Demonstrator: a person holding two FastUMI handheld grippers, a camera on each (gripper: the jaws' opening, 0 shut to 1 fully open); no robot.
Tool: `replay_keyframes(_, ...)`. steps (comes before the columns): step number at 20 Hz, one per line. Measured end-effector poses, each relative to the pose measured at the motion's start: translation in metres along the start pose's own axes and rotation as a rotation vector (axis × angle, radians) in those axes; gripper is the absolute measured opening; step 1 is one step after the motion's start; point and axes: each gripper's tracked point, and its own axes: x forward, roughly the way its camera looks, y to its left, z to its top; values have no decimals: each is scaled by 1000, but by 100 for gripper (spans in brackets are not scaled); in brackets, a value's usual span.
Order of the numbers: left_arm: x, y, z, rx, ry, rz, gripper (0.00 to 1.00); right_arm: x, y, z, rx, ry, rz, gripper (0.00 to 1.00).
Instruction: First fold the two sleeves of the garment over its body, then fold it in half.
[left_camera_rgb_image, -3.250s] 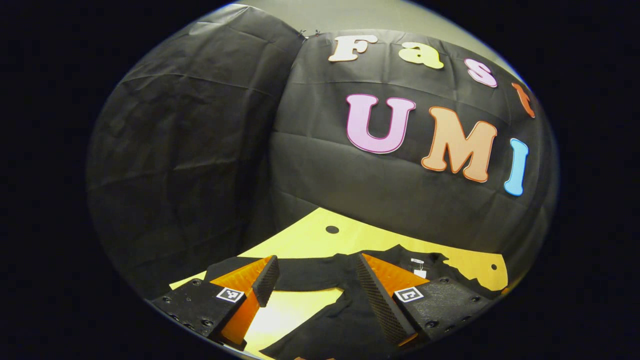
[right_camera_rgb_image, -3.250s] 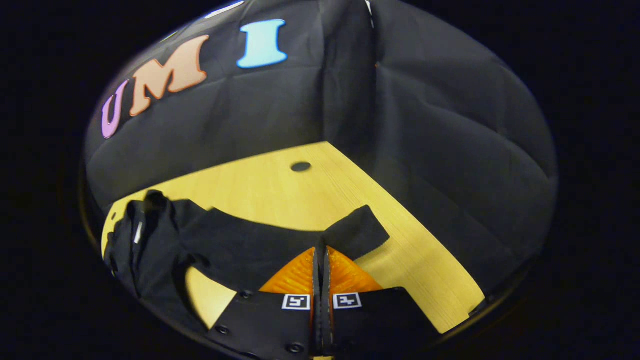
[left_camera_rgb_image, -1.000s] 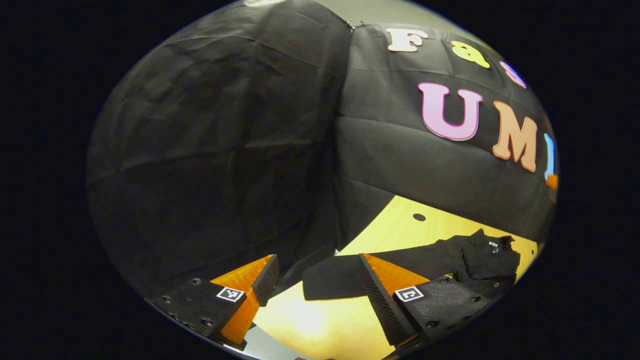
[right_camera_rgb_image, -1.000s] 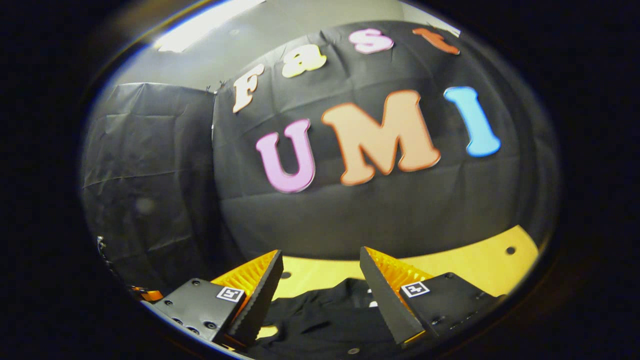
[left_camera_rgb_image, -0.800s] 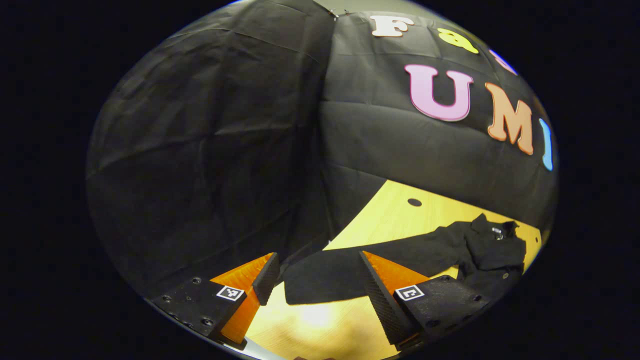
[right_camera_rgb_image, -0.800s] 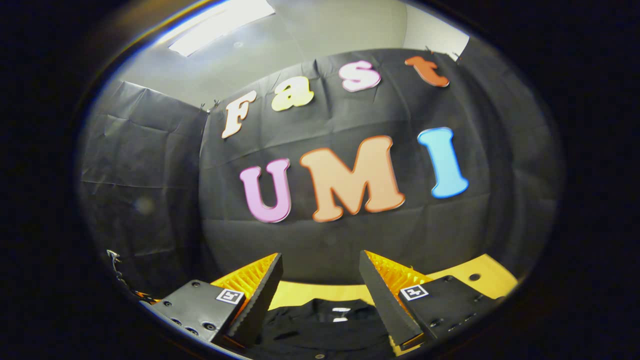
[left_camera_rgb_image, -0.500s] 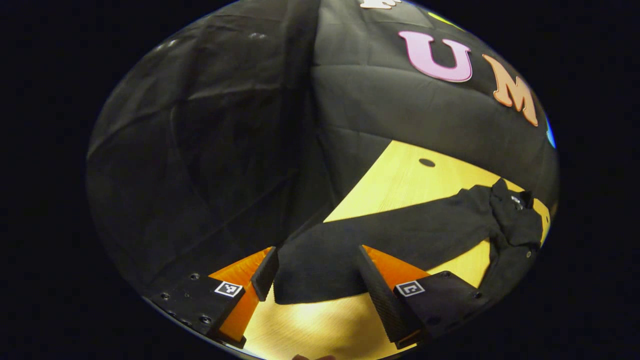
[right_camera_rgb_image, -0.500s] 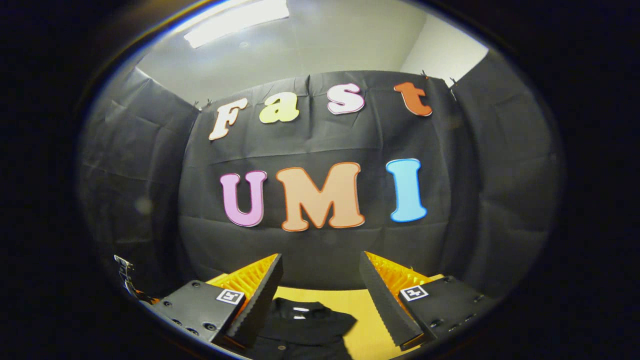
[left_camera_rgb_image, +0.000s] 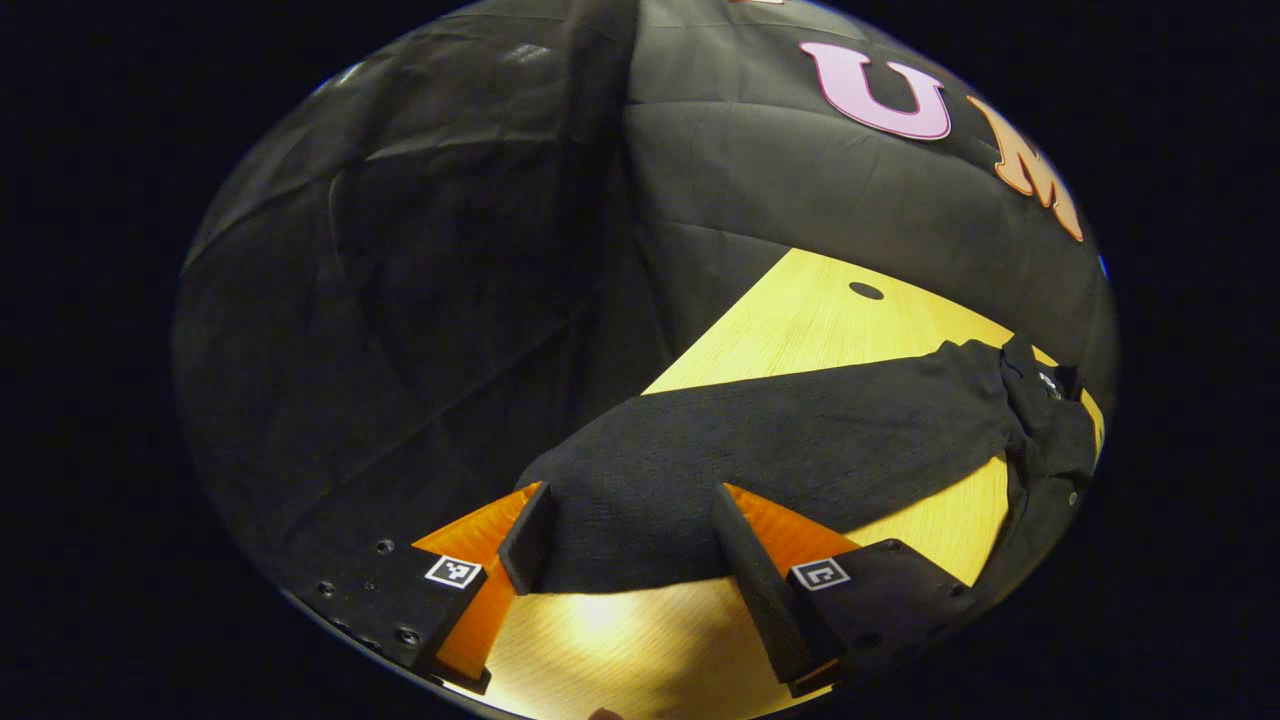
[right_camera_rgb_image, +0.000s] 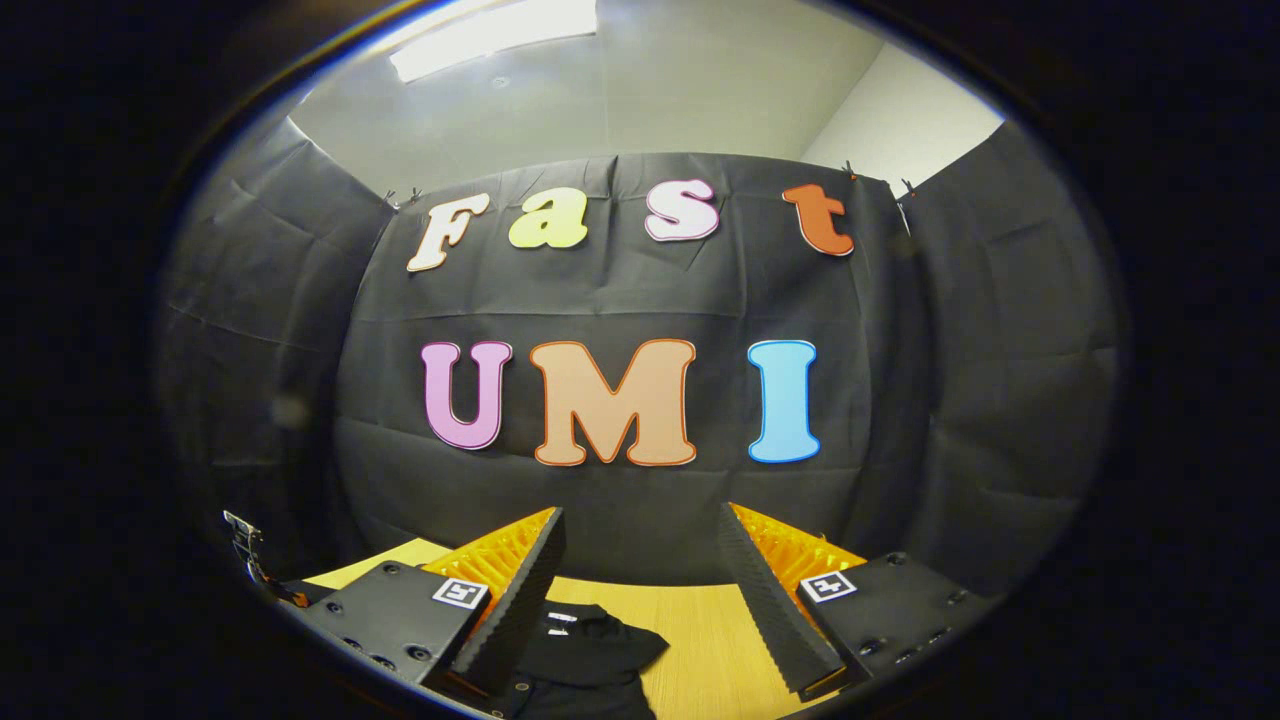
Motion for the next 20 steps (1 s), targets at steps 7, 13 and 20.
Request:
replay_keyframes(7,6,-31,2,74,7,-16,18,-9,-16,-1,-24,11,-25,94)
replay_keyframes(13,8,-32,9,175,21,53,0,-26,-53,9,-33,-24,-97,96)
replay_keyframes(20,-22,-83,76,218,-98,56,0,-44,-111,-16,-9,21,-176,97)
